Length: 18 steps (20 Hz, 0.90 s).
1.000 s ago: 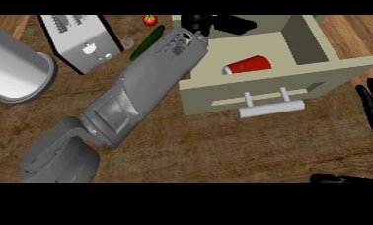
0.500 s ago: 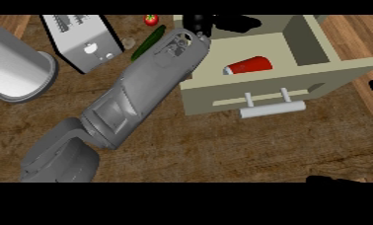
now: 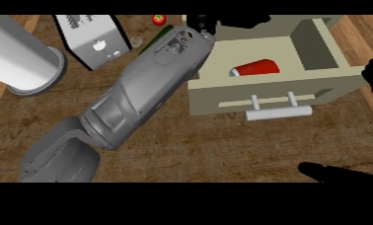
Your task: Pick up the can, place it into the drawer and close the drawer
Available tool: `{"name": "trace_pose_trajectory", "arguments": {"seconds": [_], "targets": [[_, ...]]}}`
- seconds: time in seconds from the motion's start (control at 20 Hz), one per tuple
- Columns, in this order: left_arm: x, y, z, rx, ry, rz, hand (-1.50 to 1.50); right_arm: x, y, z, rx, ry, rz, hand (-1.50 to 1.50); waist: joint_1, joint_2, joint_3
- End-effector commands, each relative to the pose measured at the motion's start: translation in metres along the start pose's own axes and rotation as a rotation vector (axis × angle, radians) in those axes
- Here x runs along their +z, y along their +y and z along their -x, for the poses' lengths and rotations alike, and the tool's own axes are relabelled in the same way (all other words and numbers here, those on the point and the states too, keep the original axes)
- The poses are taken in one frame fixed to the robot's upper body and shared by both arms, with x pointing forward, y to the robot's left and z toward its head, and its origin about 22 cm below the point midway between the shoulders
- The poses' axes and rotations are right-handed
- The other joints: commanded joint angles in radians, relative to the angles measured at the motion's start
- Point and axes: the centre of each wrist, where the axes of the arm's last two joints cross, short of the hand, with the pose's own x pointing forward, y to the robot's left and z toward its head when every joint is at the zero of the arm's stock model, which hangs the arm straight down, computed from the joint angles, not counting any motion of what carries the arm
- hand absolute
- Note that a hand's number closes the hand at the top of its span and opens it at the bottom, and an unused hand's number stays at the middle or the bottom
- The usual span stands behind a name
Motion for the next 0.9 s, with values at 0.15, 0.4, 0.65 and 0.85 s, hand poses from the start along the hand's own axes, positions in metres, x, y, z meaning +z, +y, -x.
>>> {"name": "trace_pose_trajectory", "arguments": {"seconds": [0.15,0.4,0.65,0.85], "targets": [[0.003,-0.005,-0.007,0.000,-0.022,-0.006,-1.50,-0.006,0.027,0.005,0.280,0.005,-0.069,-1.50,0.048,-0.014,0.000],[0.000,-0.002,-0.007,0.006,-0.002,0.004,-1.50,-0.028,0.050,0.023,0.435,0.015,-0.140,-1.50,0.081,-0.017,-0.001],[-0.006,0.001,-0.024,0.000,0.000,-0.013,-1.50,-0.030,0.080,0.040,0.565,0.057,-0.176,-1.50,0.096,-0.025,-0.001],[-0.003,0.017,-0.008,0.019,0.025,0.011,-1.50,-0.046,0.109,0.068,0.533,0.083,-0.123,-1.50,0.108,-0.025,-0.001]]}}
